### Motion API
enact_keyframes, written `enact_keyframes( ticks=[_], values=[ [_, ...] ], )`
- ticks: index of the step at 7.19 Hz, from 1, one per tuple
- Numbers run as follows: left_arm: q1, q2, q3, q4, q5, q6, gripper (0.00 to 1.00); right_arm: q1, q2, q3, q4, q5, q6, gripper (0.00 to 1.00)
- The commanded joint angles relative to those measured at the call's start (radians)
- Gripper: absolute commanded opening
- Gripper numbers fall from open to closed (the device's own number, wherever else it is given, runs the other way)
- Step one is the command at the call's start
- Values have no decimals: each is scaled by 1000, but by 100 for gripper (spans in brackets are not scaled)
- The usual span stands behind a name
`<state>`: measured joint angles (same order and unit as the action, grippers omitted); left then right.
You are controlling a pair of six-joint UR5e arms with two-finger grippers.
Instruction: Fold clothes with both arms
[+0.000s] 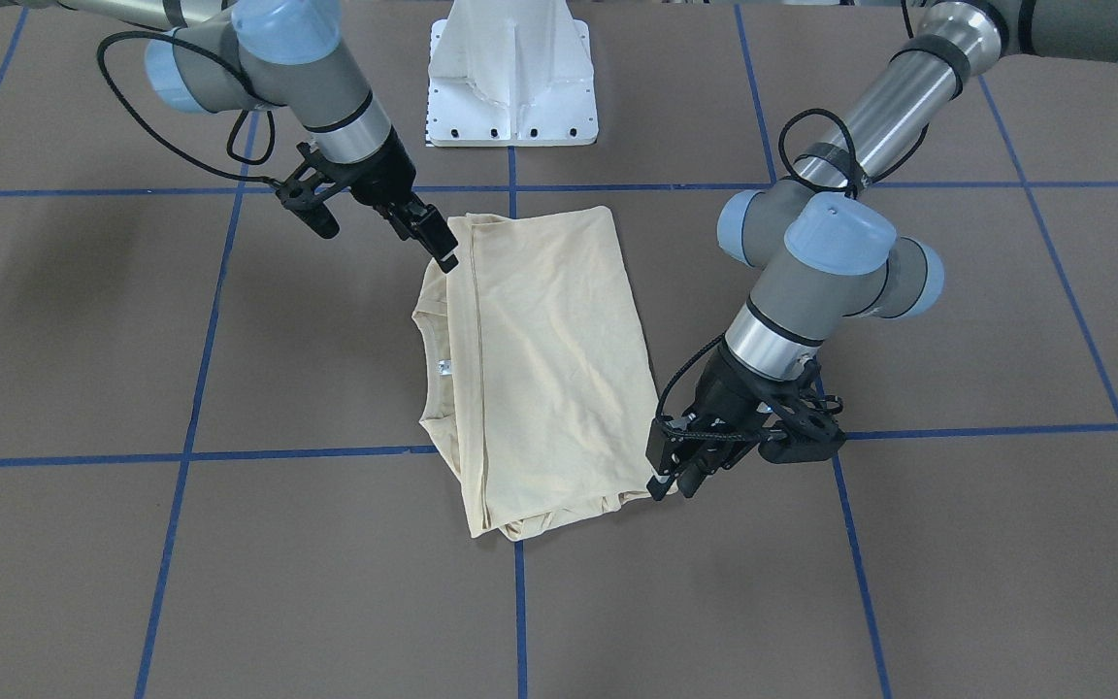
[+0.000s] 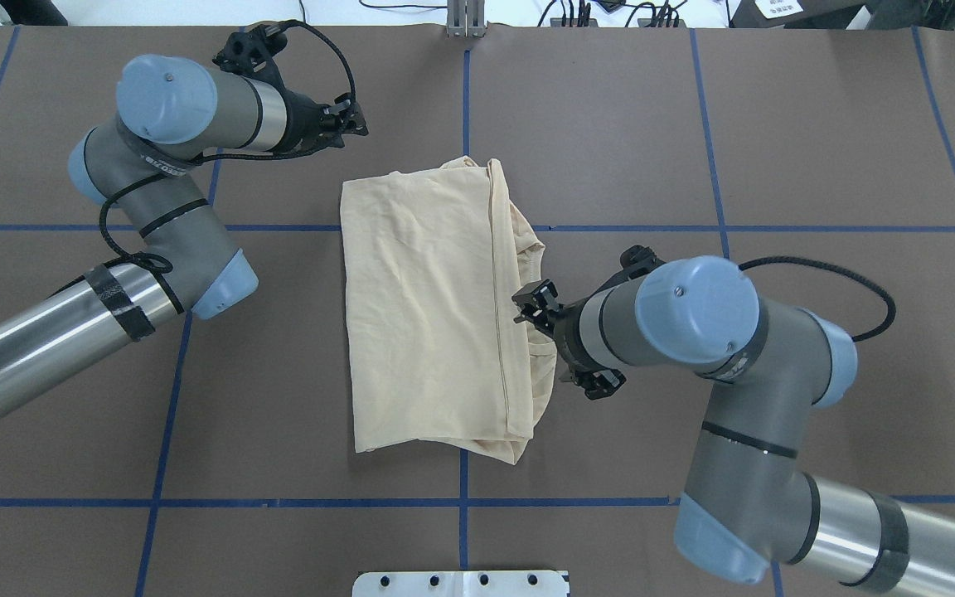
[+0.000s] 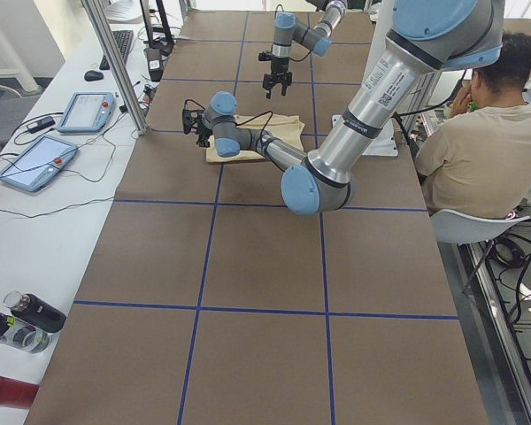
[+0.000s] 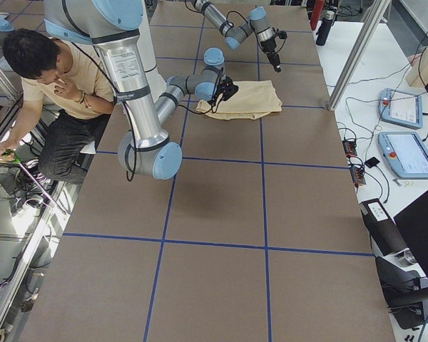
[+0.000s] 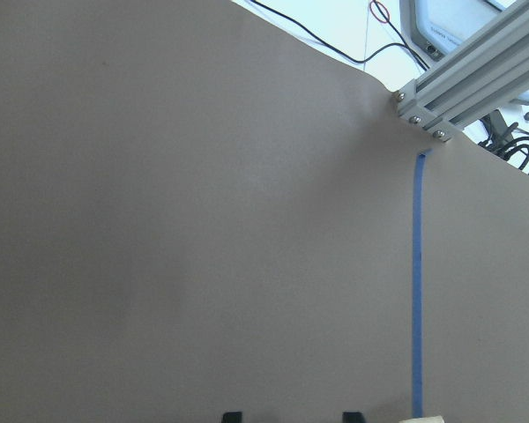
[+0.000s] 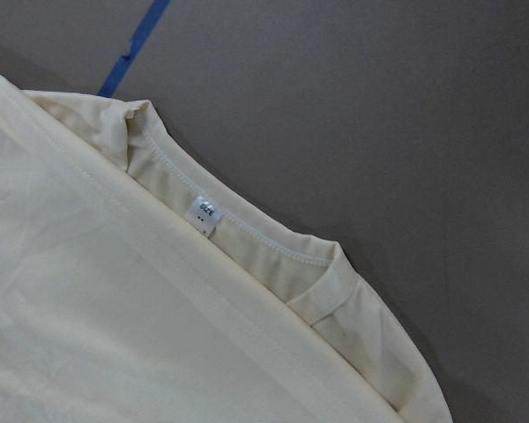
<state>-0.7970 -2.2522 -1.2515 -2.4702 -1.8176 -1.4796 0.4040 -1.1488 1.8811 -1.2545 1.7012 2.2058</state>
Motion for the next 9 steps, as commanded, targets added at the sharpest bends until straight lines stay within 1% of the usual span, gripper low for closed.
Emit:
enact_keyframes(
  ticks=[1, 2, 3, 5, 7, 8, 9],
  values=[
    [-1, 5, -6, 2, 0, -1, 49, -124, -5, -7, -9, -190, 101, 98],
    [1, 22, -25, 2, 0, -1, 49, -172, -5, -14, -9, -246, 142, 96],
    [1, 28, -25, 1, 1, -1, 49, -188, -6, -20, -9, -255, 144, 91],
    [1, 31, -25, 0, 1, -4, 50, -197, -6, -54, -11, -255, 143, 87],
    [2, 29, -26, 0, 1, -5, 50, -197, -2, -68, -11, -255, 143, 82],
    [2, 29, -25, 1, 1, -5, 50, -195, 0, -68, -11, -255, 143, 71],
    [2, 29, -26, 1, 1, -5, 50, -195, -5, -68, -11, -255, 143, 65]
  ],
)
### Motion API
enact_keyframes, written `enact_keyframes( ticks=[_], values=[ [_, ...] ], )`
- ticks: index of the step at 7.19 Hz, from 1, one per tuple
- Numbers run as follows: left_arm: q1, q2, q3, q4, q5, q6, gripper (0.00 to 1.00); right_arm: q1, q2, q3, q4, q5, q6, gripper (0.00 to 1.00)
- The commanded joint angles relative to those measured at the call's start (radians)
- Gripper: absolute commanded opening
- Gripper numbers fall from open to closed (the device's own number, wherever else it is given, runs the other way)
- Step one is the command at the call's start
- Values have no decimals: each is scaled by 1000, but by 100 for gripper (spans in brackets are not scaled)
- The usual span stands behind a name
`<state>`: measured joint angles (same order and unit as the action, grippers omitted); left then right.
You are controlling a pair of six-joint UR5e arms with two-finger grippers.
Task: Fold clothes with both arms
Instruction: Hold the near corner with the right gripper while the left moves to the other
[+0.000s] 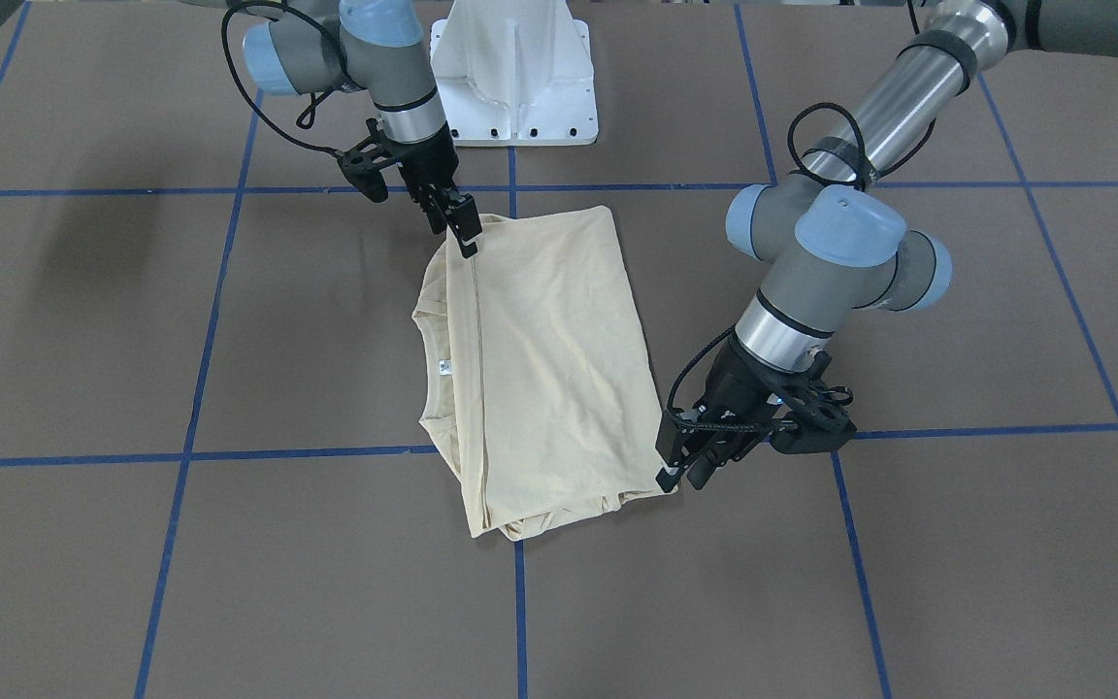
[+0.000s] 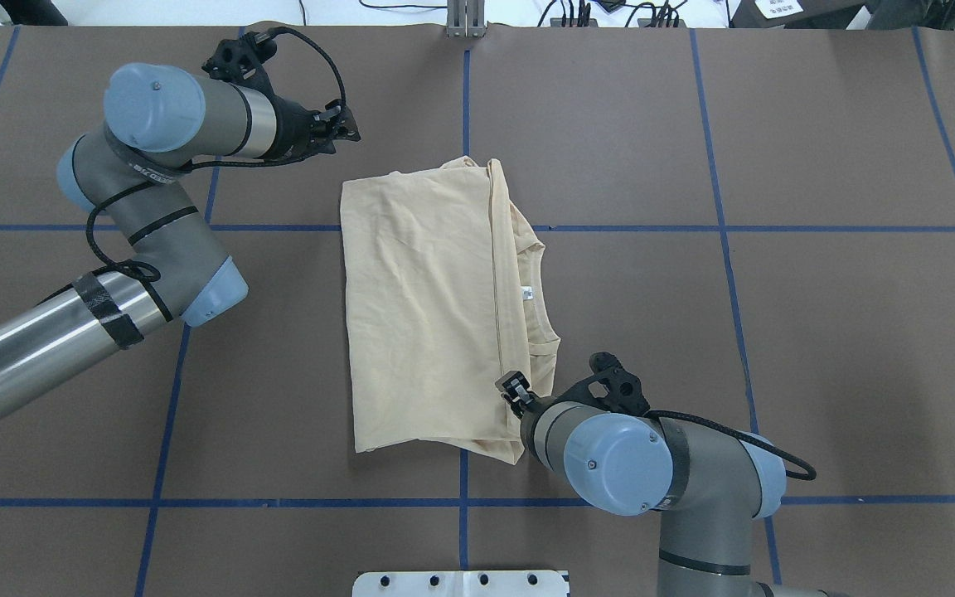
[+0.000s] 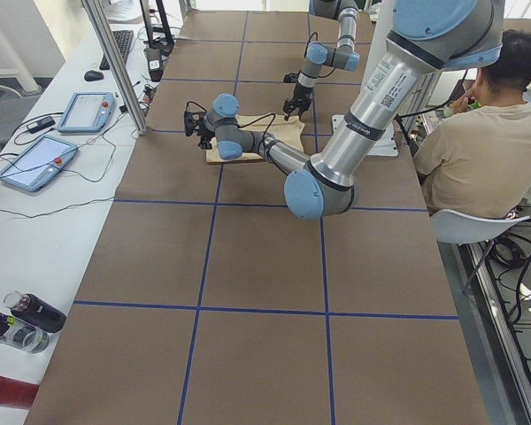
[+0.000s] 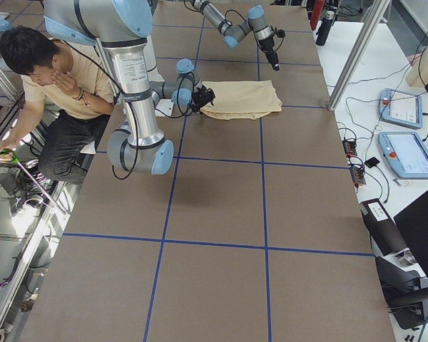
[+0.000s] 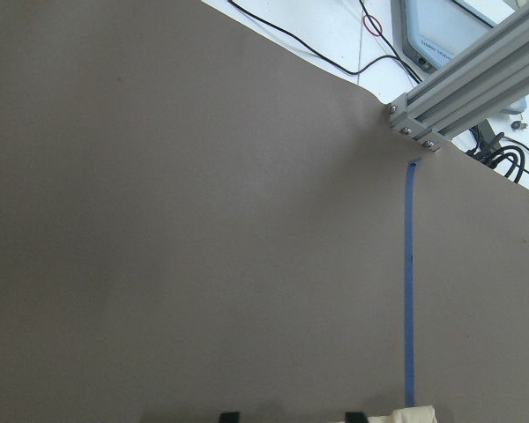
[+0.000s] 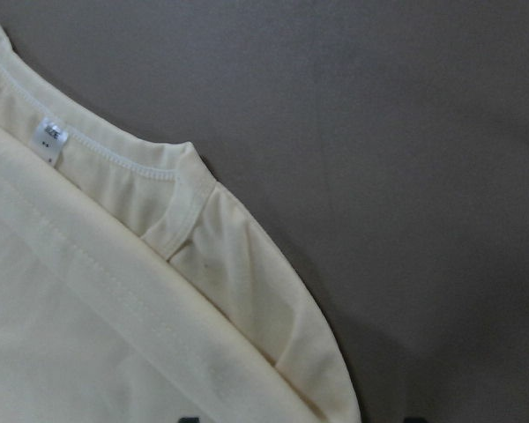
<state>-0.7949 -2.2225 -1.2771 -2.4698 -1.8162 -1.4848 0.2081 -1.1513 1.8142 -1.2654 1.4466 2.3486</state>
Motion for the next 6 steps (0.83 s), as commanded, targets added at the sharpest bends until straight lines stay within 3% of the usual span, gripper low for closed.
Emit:
enact_keyframes(
  ticks=[1, 3, 4, 6],
  values=[
    [-1, 1, -1, -1, 0, 0, 50, 4, -1, -1, 0, 0, 1, 51],
    [-1, 1, -1, 0, 0, 0, 50, 4, -4, -1, 0, 0, 2, 5],
    [-1, 1, -1, 0, 0, 0, 50, 4, -2, 0, 0, 0, 5, 0],
    [-1, 3, -8, 0, 0, -2, 50, 5, -1, 5, -2, 0, 5, 0]
  ],
)
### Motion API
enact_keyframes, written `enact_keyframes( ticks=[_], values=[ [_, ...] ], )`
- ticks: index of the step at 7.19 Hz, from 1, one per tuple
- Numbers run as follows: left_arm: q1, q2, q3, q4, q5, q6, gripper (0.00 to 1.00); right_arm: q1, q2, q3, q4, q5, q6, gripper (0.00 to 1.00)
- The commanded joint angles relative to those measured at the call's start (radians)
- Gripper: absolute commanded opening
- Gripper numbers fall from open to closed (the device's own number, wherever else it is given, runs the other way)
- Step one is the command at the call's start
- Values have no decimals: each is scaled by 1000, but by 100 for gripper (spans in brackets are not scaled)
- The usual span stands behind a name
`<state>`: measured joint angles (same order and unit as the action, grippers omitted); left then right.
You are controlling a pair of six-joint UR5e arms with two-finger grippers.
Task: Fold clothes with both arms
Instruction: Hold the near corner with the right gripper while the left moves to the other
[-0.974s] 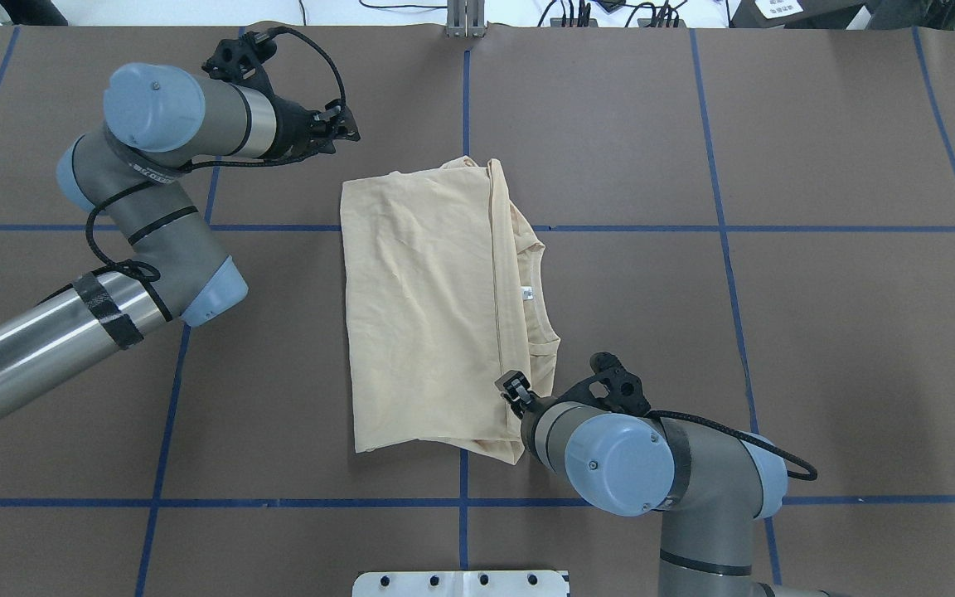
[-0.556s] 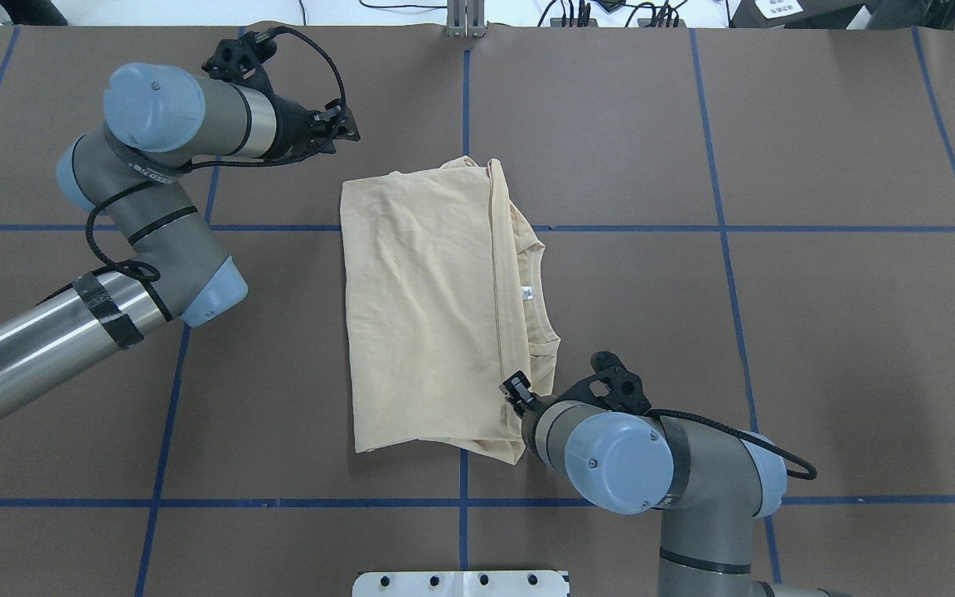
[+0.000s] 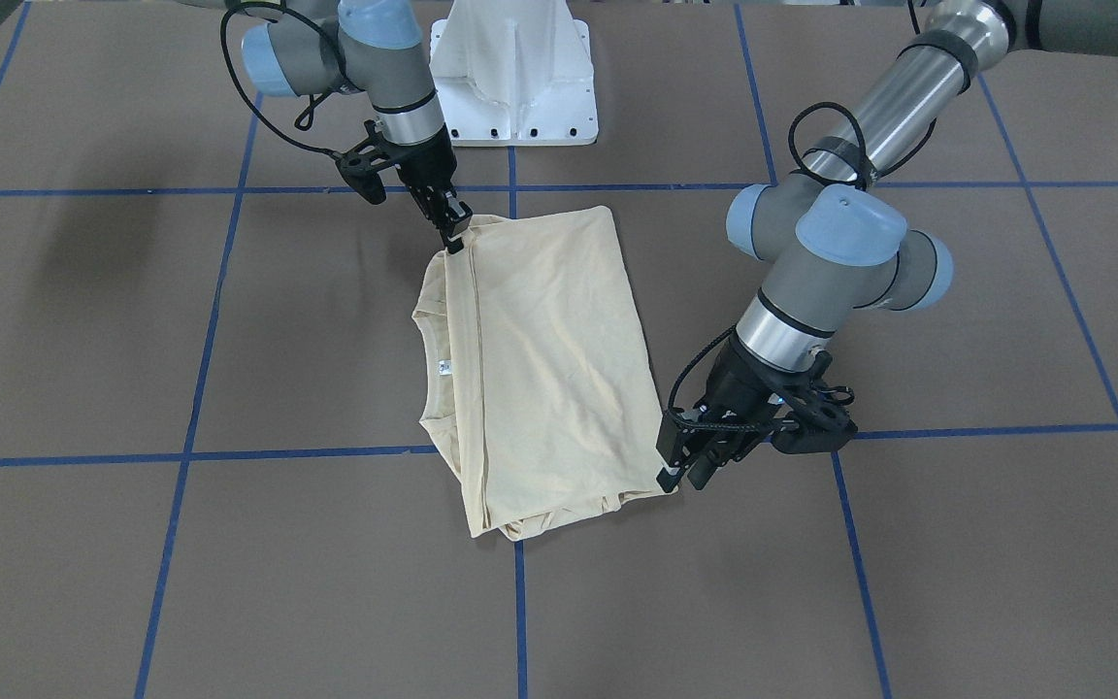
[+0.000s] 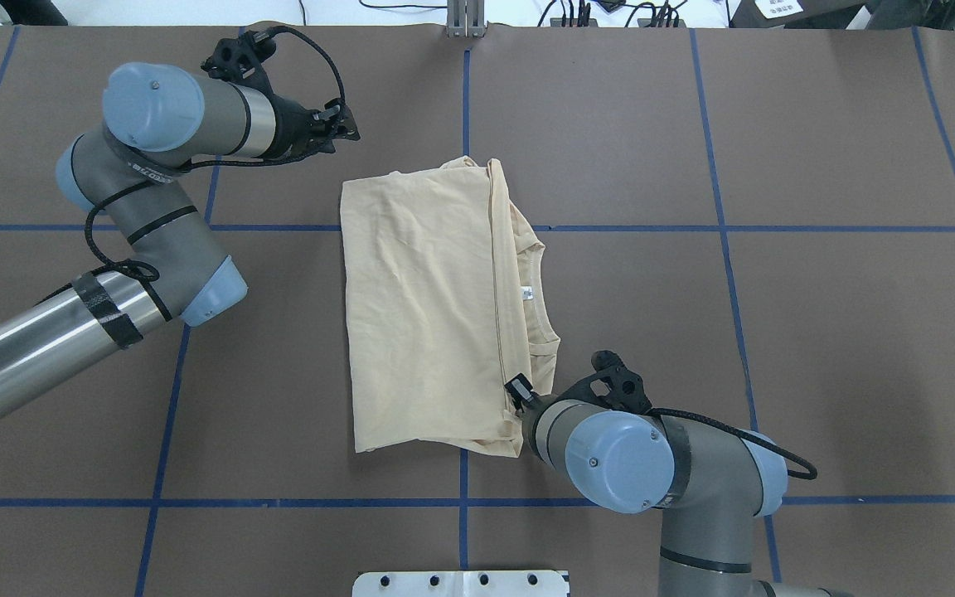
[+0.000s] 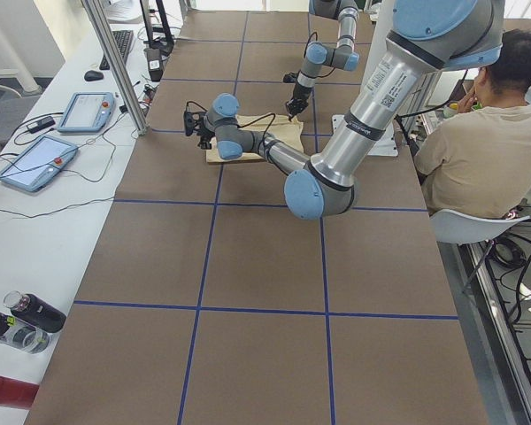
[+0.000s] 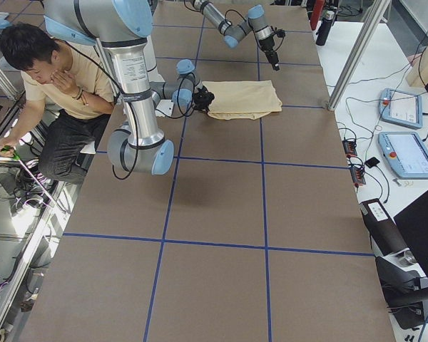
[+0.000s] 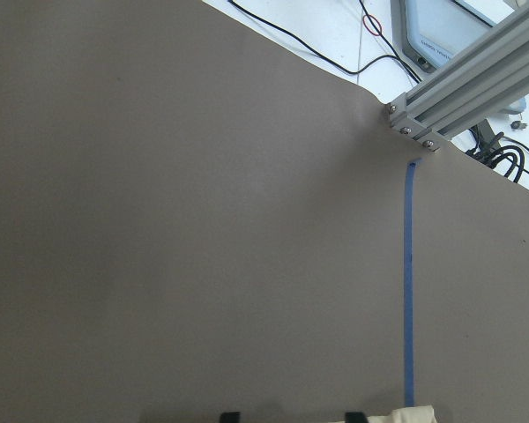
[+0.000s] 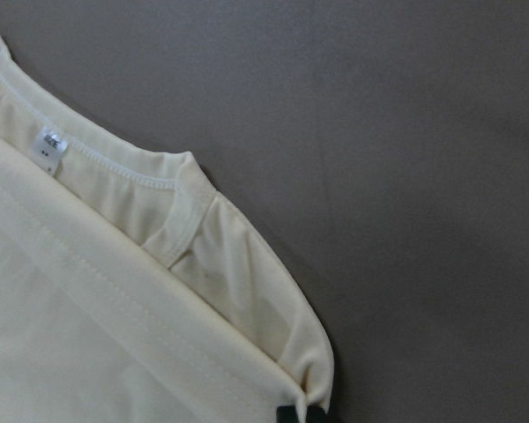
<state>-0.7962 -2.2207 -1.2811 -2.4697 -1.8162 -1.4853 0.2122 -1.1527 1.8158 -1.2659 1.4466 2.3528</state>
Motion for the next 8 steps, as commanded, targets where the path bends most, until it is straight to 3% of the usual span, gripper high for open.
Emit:
enact_keyframes(
  ticks=[1, 5, 8],
  values=[
    [0, 3, -20, 2, -2, -3, 50, 3, -1, 20, -28, 2, 0, 0],
    [3, 111, -225, 69, -44, -7, 50, 1, -5, 85, -108, 9, -1, 0],
    [38, 232, -383, 71, -54, -218, 50, -30, -27, 120, -112, 18, 0, 0]
  ],
)
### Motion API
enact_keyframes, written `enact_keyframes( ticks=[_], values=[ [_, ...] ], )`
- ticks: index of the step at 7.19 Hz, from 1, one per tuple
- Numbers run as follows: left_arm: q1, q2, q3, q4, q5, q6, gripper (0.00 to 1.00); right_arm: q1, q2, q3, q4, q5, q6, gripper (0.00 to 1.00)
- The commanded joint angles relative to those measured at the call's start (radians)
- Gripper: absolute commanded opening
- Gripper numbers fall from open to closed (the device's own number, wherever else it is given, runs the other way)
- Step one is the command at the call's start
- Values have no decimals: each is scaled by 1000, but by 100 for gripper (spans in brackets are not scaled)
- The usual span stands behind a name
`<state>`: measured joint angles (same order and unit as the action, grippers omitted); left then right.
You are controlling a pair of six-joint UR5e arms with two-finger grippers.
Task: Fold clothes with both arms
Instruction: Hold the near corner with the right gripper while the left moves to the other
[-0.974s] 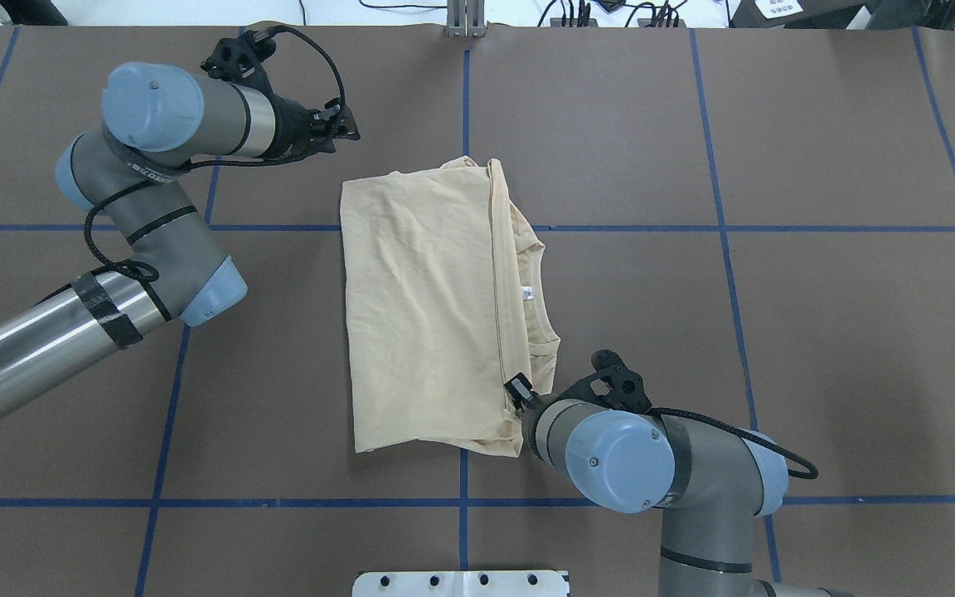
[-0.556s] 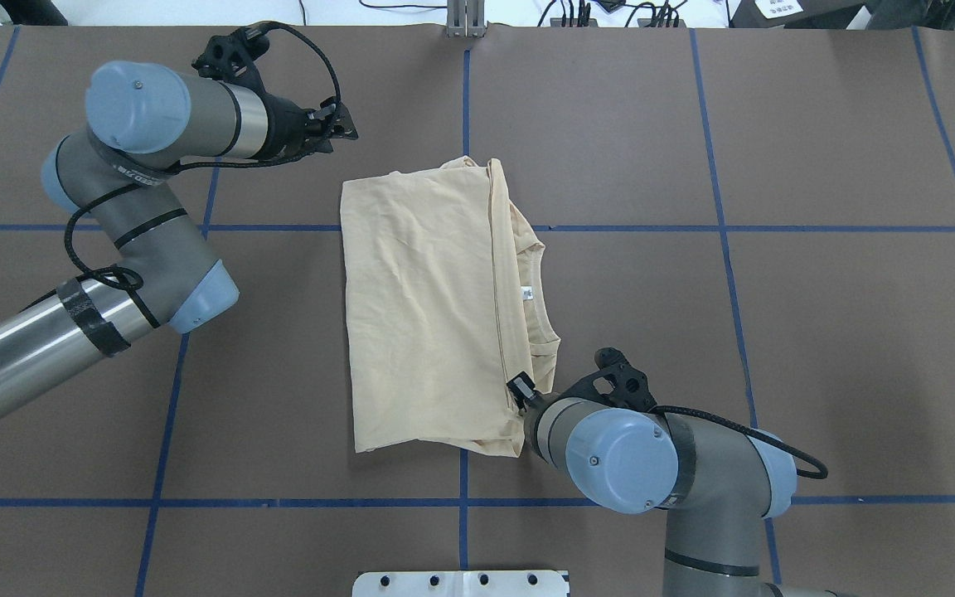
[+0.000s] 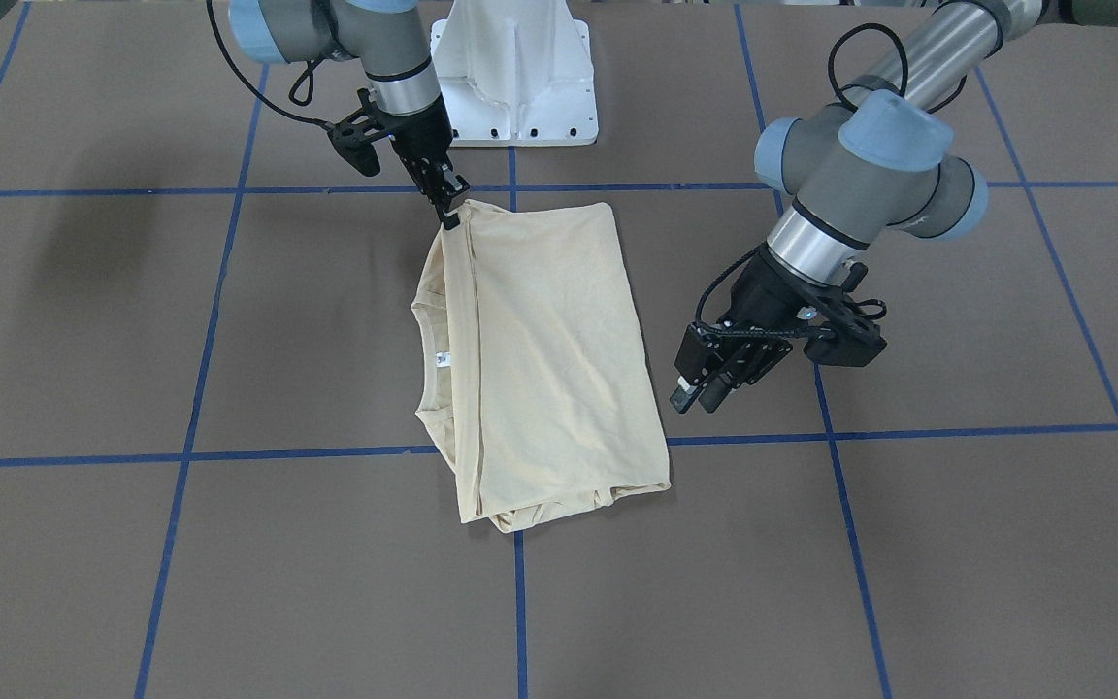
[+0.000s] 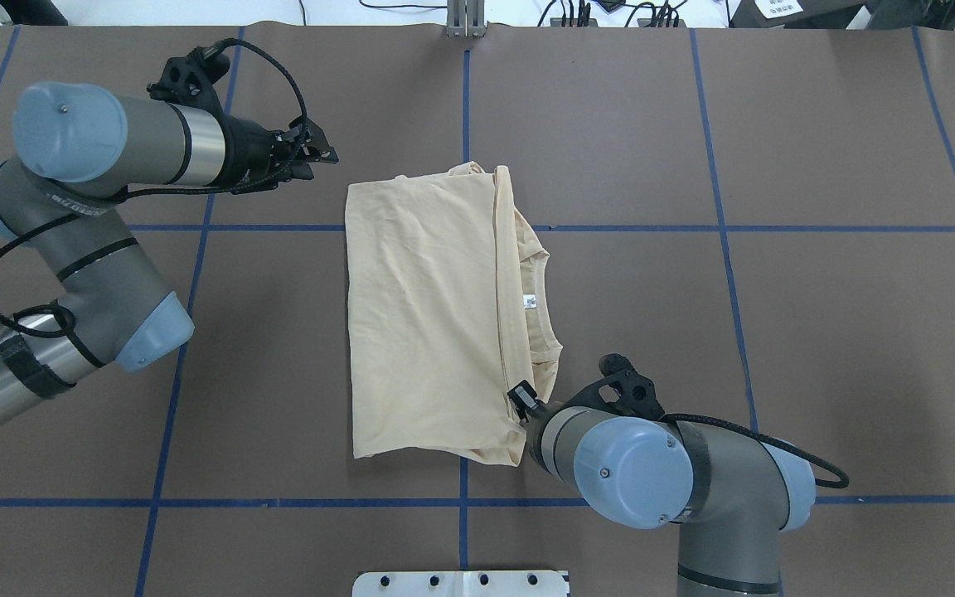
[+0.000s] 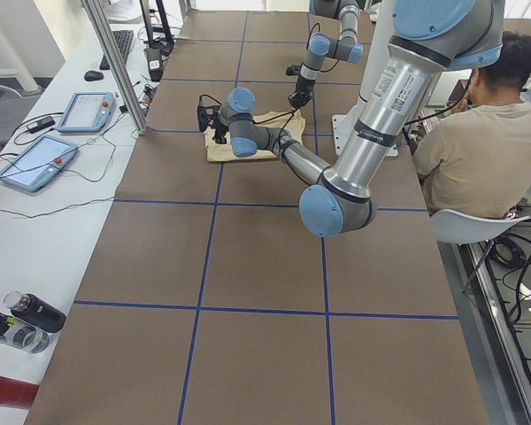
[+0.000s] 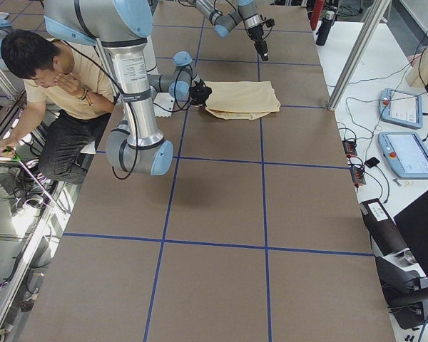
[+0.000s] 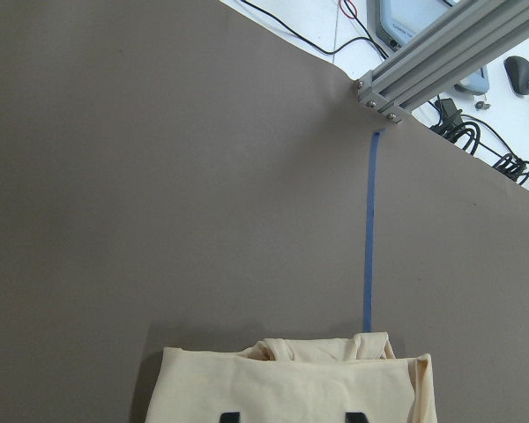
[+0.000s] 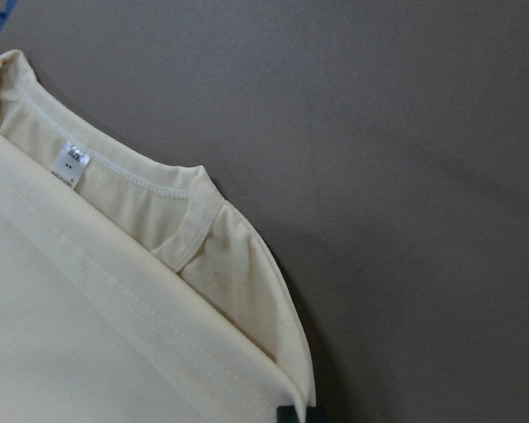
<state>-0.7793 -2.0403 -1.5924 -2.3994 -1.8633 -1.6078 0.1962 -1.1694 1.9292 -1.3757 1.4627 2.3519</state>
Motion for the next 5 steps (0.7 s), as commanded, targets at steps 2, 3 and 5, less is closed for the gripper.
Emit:
enact_keyframes(
  ticks=[2, 3, 5],
  values=[
    [124, 194, -254, 0, -5, -194, 50, -14, -33, 40, -2, 4, 0, 0],
    [194, 262, -327, -4, 0, -310, 99, -14, -38, 57, -3, 4, 0, 0],
    [347, 319, -379, -3, 72, -330, 99, -17, -38, 57, -3, 4, 1, 0]
  ],
)
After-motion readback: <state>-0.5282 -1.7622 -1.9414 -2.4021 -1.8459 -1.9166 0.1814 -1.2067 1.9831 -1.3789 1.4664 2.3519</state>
